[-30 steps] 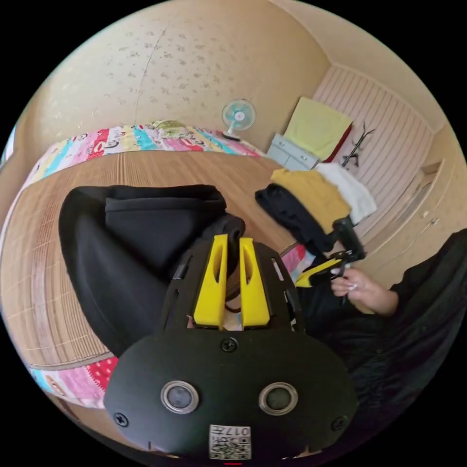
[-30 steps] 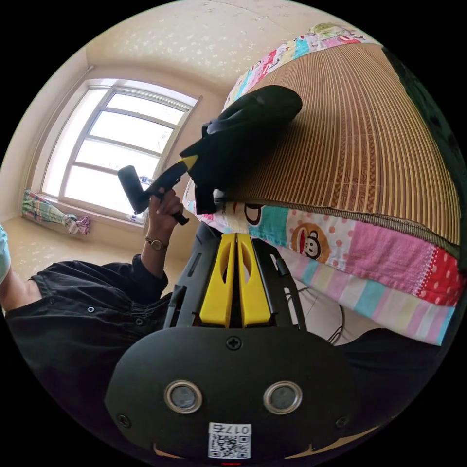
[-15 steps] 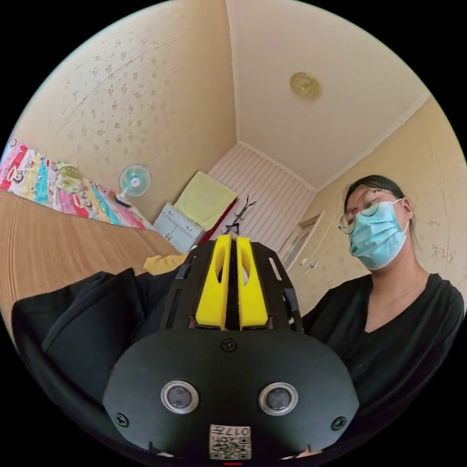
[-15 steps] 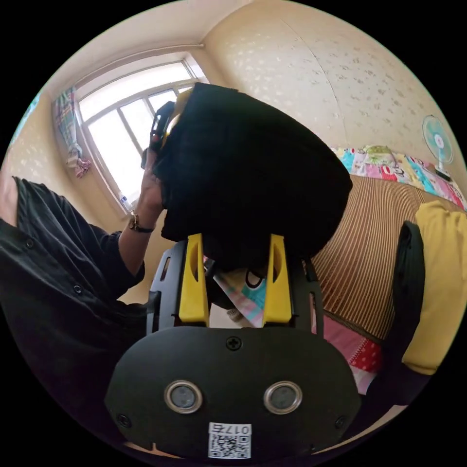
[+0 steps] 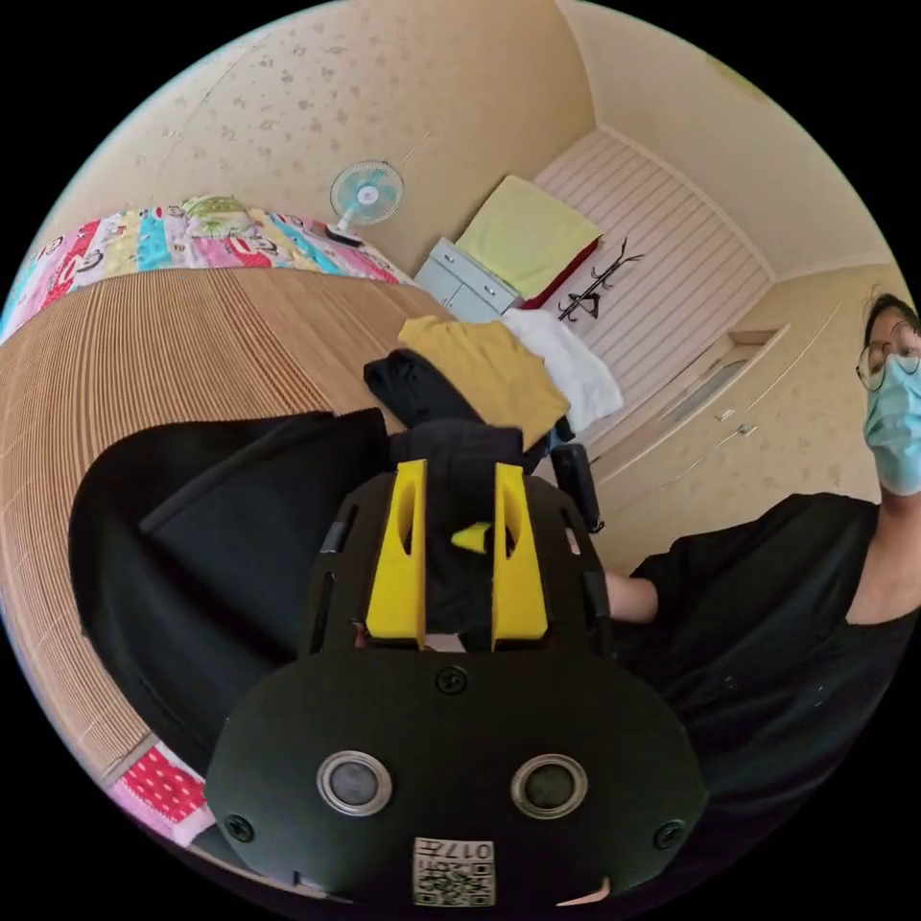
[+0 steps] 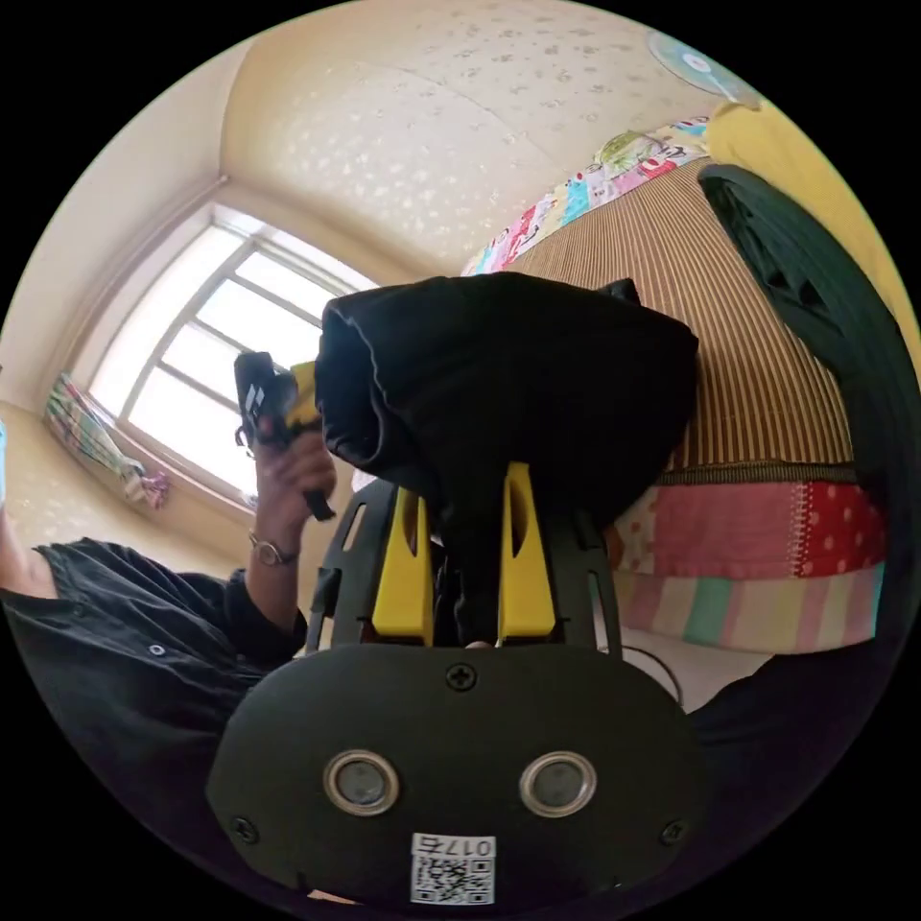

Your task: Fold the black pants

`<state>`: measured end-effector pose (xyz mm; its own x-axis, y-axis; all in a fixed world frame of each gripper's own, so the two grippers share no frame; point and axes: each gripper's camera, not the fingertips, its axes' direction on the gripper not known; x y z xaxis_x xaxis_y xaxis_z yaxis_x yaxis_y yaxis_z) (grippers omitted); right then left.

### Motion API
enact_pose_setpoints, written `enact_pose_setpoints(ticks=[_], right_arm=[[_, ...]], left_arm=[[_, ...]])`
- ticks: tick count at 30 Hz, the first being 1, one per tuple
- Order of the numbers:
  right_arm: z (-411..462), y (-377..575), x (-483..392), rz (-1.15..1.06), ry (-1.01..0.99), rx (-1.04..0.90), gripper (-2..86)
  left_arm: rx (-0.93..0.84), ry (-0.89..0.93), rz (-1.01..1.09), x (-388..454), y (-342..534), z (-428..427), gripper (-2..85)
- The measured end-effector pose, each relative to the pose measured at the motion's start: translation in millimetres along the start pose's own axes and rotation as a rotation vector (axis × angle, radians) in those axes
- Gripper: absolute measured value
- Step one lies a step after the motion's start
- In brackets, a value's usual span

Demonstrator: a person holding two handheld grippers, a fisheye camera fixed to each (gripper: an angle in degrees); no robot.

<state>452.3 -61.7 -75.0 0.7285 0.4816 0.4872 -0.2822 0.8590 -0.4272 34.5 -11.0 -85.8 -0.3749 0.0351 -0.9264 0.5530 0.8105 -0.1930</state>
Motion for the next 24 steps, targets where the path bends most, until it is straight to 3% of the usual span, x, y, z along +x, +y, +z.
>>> enact_pose_setpoints(ticks=[4,8,13,20,24], right_arm=[[-41,-20,19,0.042,-0.137,0.046,13.1],[-59,-33,21,0.030,-0.196,0.032,15.1],[-77,-36,31,0.026,-0.440,0.079,18.0],[-100,-40,38,0.038,-0.580,0.126,19.5],[-99,-55,30,0.029,-0.688,0.137,19.0]], left_arm=[[0.002,-0.128,0.042,11,35,27,13.5],[-0.065,-0.173,0.177,37,29,70,14.2],[-0.172,-0.193,0.272,57,17,153,14.9],[-0.059,-0.198,0.182,45,13,169,14.9],[0.043,-0.314,0.199,60,7,153,15.4]])
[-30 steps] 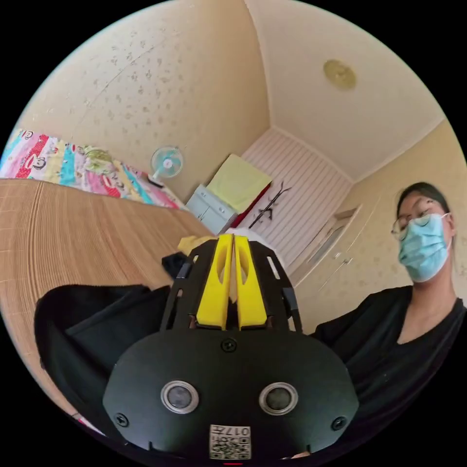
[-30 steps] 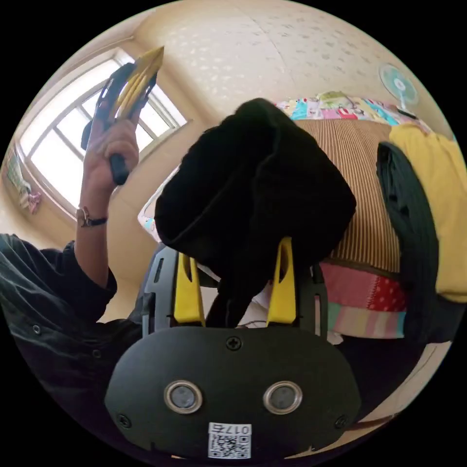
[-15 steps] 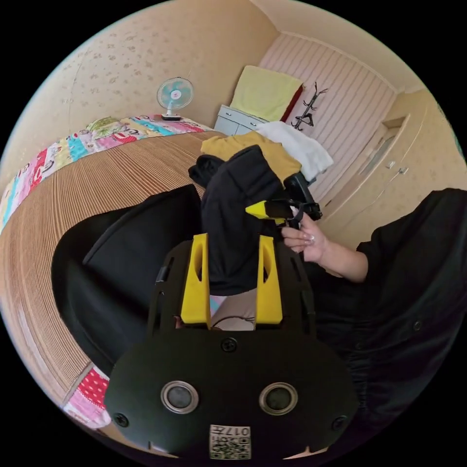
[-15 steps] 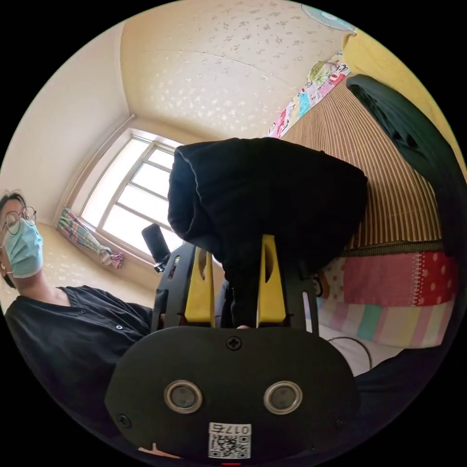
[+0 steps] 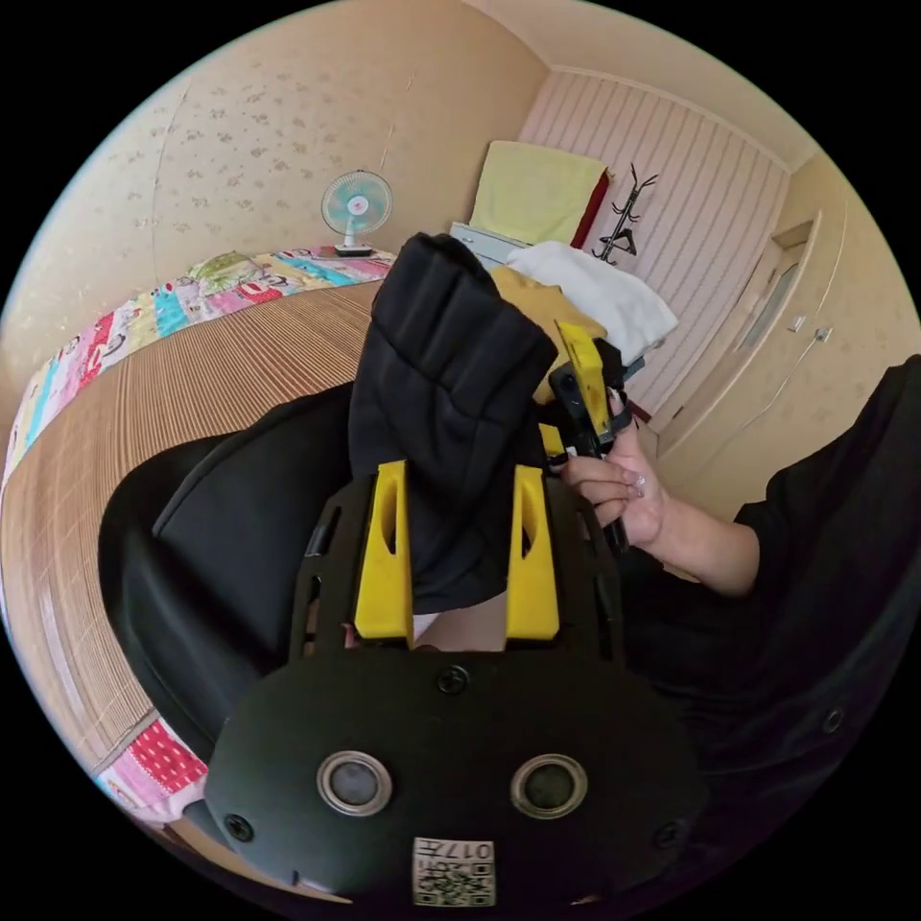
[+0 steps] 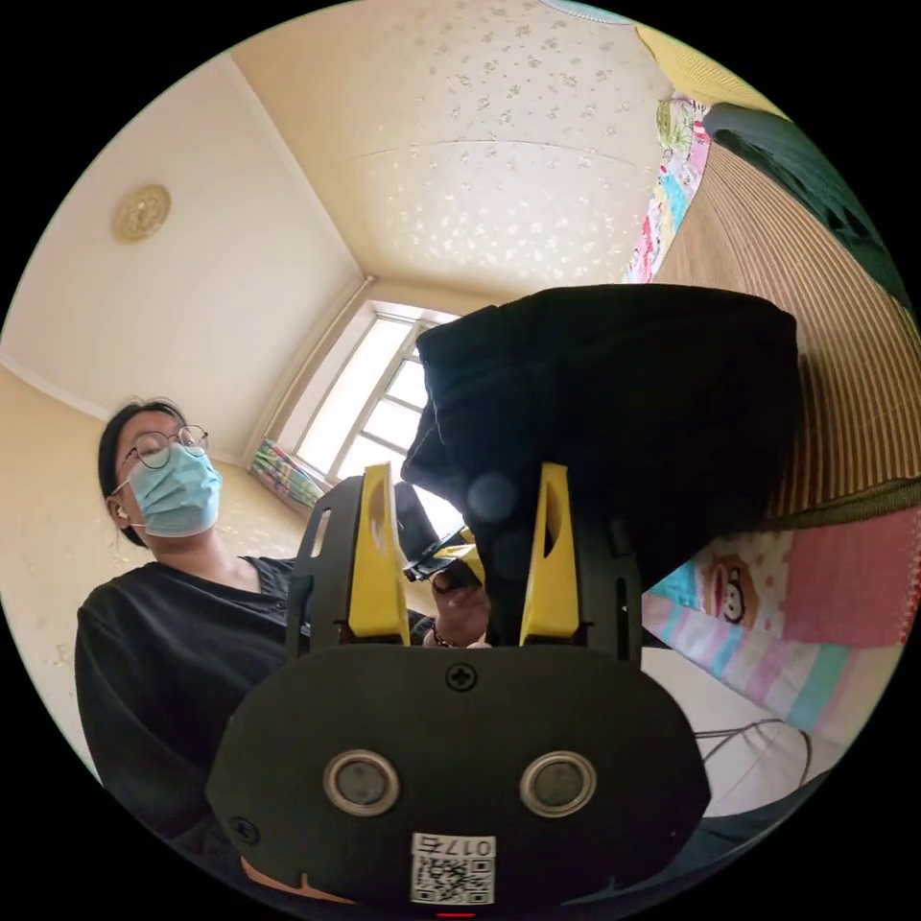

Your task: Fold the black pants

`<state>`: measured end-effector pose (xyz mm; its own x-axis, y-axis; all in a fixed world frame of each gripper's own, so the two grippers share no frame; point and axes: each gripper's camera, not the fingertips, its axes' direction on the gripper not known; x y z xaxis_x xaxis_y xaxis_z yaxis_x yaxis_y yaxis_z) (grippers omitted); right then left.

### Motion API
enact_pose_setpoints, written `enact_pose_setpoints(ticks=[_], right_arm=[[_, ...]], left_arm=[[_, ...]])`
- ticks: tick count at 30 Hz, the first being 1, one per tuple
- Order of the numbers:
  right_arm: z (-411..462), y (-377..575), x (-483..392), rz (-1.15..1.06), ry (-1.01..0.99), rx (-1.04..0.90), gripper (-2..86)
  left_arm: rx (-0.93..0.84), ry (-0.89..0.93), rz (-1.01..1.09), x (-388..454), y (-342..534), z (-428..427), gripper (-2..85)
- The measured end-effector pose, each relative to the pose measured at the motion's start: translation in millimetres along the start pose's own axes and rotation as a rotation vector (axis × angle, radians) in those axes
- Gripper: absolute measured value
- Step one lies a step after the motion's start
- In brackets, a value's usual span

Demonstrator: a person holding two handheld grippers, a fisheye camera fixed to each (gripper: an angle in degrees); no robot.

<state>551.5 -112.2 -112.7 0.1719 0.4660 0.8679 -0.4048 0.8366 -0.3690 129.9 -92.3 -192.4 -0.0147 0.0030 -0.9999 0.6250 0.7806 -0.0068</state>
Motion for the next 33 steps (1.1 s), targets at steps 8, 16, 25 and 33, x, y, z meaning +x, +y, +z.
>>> enact_pose_setpoints(ticks=[8,16,25,33], right_arm=[[41,-15,10,-0.015,-0.031,-0.001,16.3],[72,-2,-9,-0.081,0.213,-0.039,13.8],[173,78,-21,-0.267,0.667,-0.116,19.4],[313,122,44,-0.205,0.817,-0.195,22.0]], left_arm=[[0.126,-0.018,-0.108,-31,-9,-7,9.5],[0.317,0.336,-0.456,-151,-28,-21,3.8],[0.394,0.569,-0.578,-166,-92,-12,0.1],[0.389,0.614,-0.533,-137,-138,-13,-0.4]])
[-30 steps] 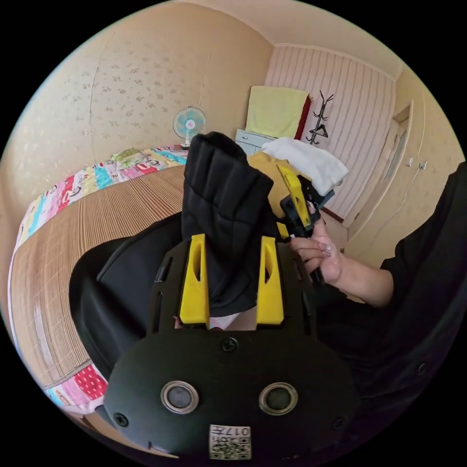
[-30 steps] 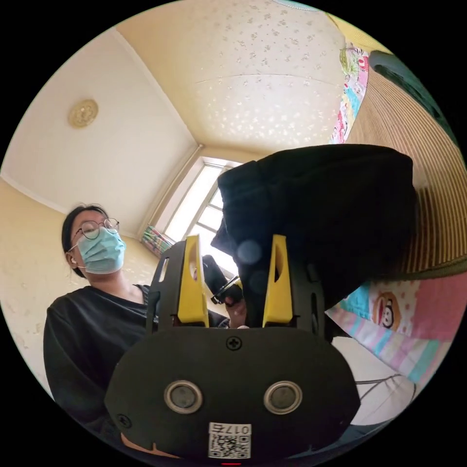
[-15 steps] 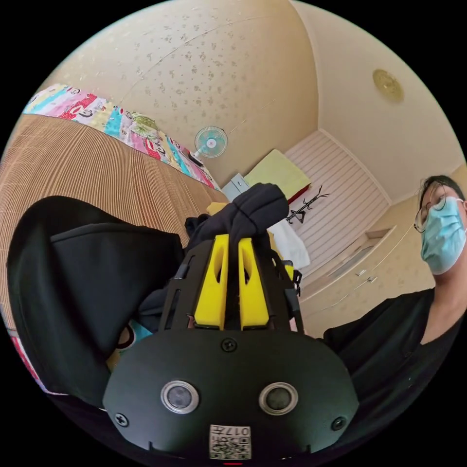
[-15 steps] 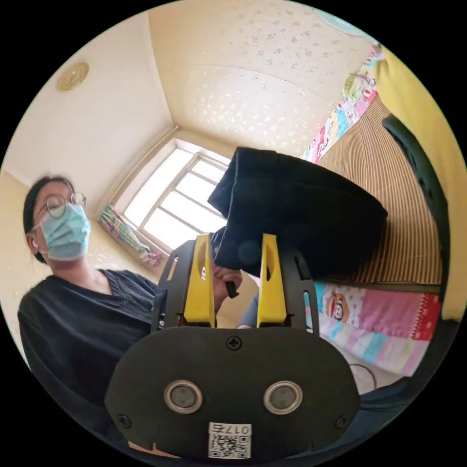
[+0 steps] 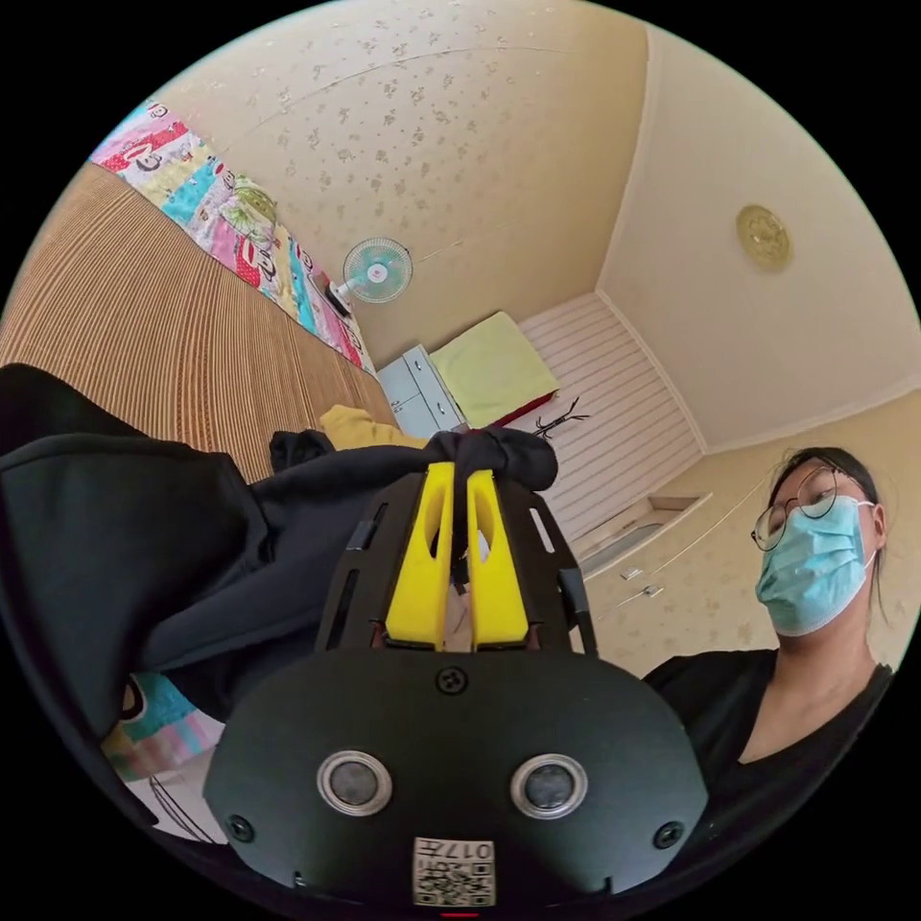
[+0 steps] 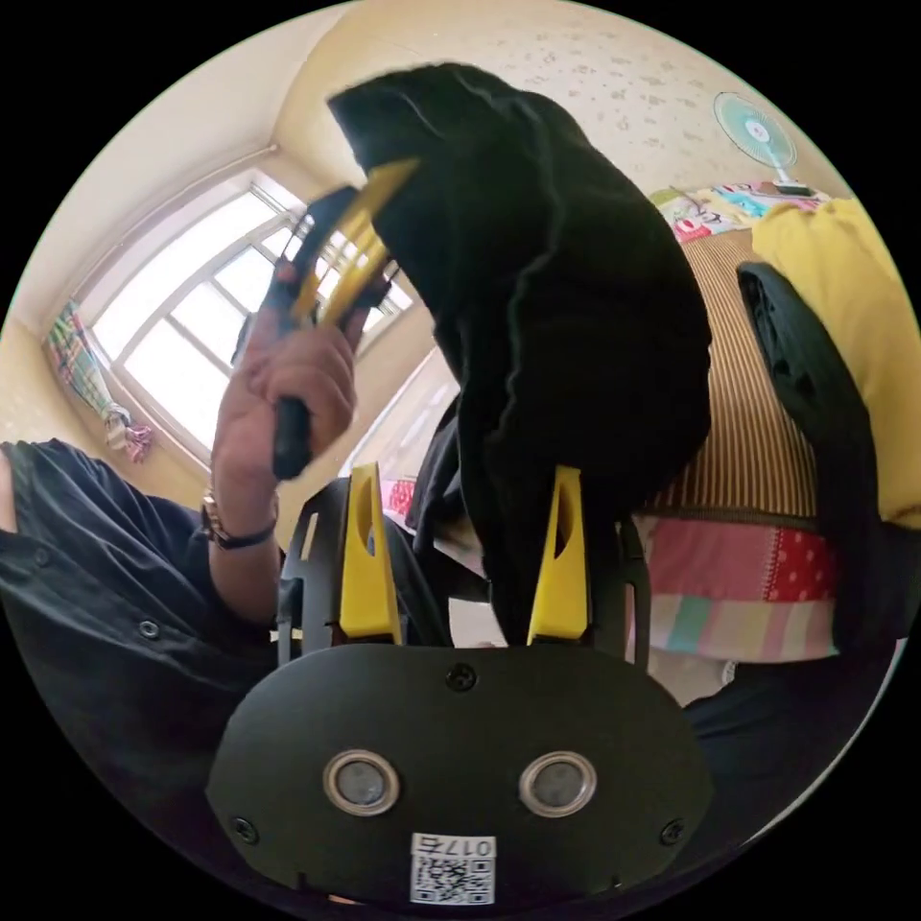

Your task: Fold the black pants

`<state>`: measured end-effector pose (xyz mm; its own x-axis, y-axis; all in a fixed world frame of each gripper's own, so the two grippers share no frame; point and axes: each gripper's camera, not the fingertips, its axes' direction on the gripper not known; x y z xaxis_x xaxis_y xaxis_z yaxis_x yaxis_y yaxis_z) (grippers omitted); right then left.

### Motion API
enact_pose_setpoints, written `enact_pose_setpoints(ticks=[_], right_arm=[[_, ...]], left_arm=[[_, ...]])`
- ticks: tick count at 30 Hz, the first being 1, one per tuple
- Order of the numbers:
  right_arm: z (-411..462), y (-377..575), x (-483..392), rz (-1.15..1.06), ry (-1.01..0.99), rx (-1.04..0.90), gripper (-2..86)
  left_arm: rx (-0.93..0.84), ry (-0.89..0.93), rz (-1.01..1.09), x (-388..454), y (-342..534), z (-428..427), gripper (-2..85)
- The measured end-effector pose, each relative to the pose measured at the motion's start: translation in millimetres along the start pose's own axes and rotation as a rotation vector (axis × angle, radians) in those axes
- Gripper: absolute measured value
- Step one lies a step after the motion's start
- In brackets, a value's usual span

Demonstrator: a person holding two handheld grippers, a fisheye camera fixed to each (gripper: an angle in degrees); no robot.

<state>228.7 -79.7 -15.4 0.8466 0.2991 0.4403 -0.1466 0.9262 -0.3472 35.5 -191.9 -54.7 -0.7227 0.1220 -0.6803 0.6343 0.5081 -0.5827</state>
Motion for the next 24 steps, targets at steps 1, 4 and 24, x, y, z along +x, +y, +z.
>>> enact_pose_setpoints(ticks=[1,4,24], right_arm=[[16,9,-6,0.006,0.045,-0.023,21.6],[40,29,-18,0.002,0.115,-0.046,20.9],[49,75,-179,-0.260,0.431,0.290,17.9]], left_arm=[[0.003,0.001,0.027,11,-5,-2,-0.4],[0.007,0.045,0.132,44,-15,-9,-0.5],[0.340,0.122,0.667,359,-32,-100,-0.7]])
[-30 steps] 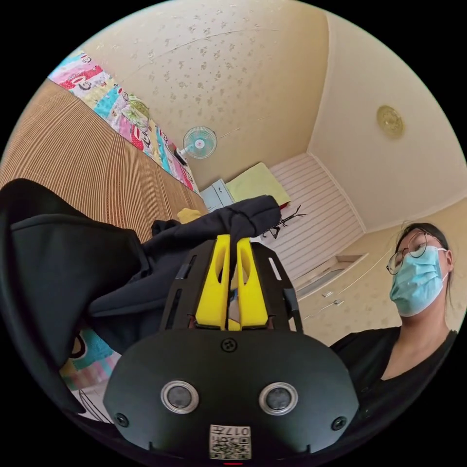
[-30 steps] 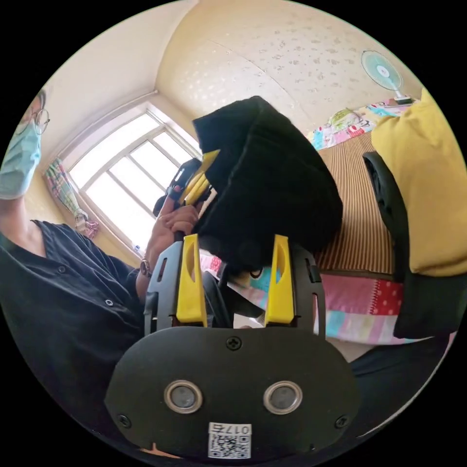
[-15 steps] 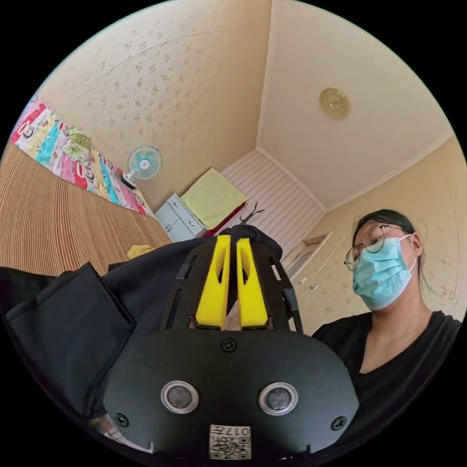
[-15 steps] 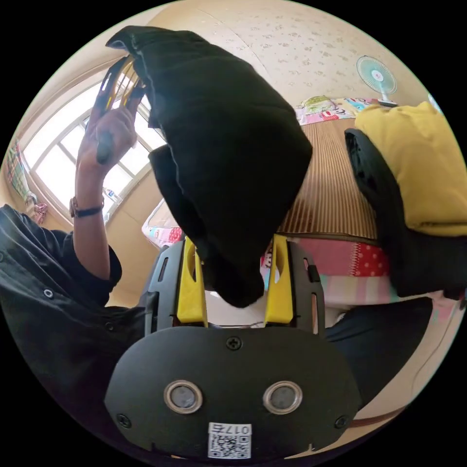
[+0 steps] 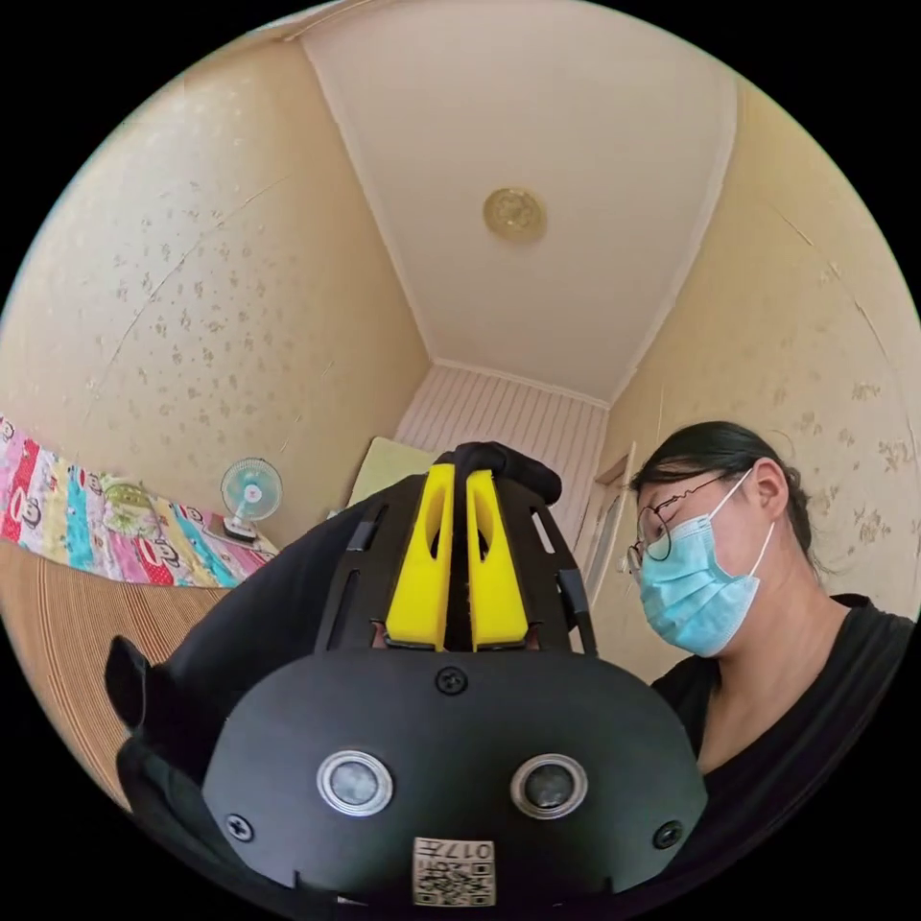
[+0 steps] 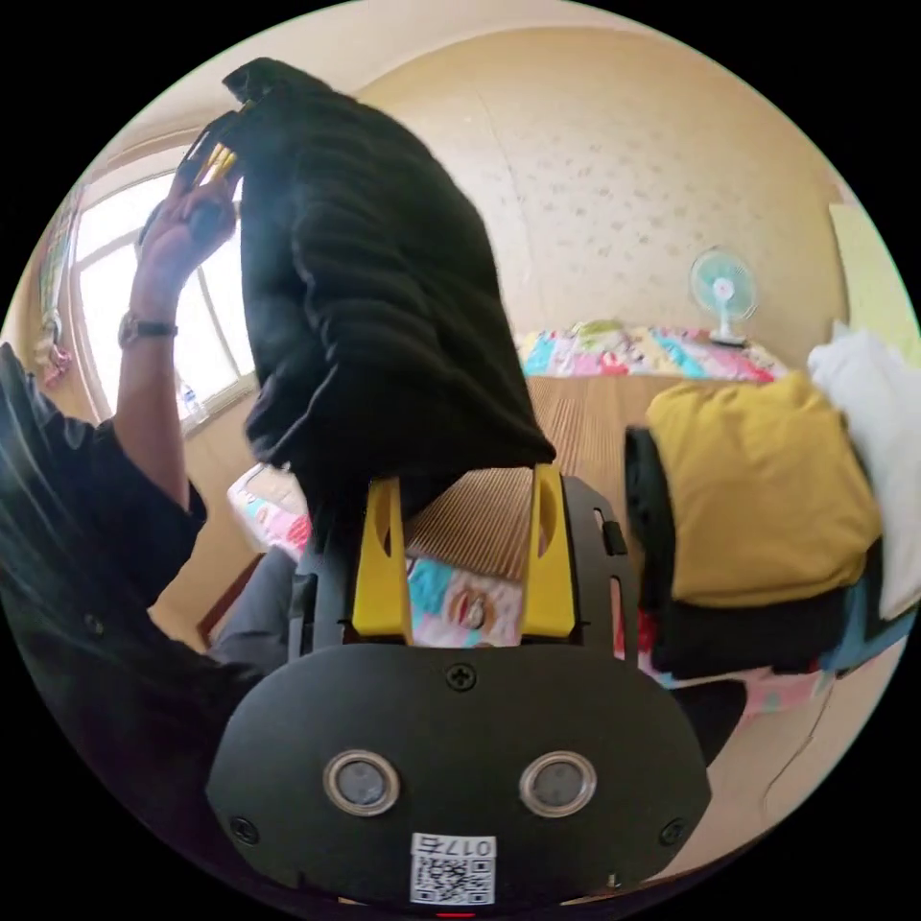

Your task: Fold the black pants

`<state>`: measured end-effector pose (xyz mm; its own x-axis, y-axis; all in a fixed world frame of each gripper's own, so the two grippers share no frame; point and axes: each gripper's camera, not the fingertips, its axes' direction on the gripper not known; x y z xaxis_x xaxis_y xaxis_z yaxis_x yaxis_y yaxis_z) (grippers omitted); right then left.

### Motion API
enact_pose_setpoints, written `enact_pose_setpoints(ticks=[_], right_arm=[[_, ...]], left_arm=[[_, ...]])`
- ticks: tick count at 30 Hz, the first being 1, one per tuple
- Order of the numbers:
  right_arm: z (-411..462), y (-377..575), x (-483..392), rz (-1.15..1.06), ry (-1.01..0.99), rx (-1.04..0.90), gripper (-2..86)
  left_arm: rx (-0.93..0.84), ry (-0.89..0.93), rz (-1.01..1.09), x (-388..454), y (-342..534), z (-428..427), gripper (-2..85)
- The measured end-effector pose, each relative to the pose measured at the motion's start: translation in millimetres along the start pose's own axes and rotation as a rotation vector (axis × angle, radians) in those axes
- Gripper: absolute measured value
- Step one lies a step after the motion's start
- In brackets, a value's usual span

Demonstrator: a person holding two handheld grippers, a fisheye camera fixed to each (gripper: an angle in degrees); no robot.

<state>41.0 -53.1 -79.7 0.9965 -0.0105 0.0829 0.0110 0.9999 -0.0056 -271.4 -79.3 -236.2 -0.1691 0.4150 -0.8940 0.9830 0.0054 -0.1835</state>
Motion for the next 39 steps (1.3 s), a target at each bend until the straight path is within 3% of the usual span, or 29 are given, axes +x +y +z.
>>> enact_pose_setpoints(ticks=[7,13,15,21,27,31,36,39], right_arm=[[-82,-64,-12,-0.214,-0.108,0.328,13.4],[-83,-119,-39,-0.361,-0.209,0.336,16.7],[-80,-127,-48,-0.408,-0.350,0.336,10.1],[-118,-156,-39,-0.234,-0.585,0.512,3.7],[-228,-217,-45,-0.279,-0.402,0.760,2.4],[-281,-257,-60,-0.302,-0.285,0.864,2.2],[-264,-295,-66,-0.312,-0.204,0.754,2.1],[-202,-297,-58,-0.300,-0.076,0.695,2.2]], left_arm=[[0.138,-0.114,0.188,109,-58,-65,-0.7],[0.193,-0.147,0.277,182,-89,-75,-0.7],[0.199,-0.150,0.295,200,-98,-75,-0.7],[0.254,-0.195,0.349,247,-134,-91,-0.7],[0.261,-0.452,0.496,289,-184,-85,-0.6],[0.284,-0.506,0.558,307,-218,-73,-0.5],[0.305,-0.605,0.533,278,-234,-62,-0.3],[0.283,-0.791,0.573,227,-223,-32,-0.2]])
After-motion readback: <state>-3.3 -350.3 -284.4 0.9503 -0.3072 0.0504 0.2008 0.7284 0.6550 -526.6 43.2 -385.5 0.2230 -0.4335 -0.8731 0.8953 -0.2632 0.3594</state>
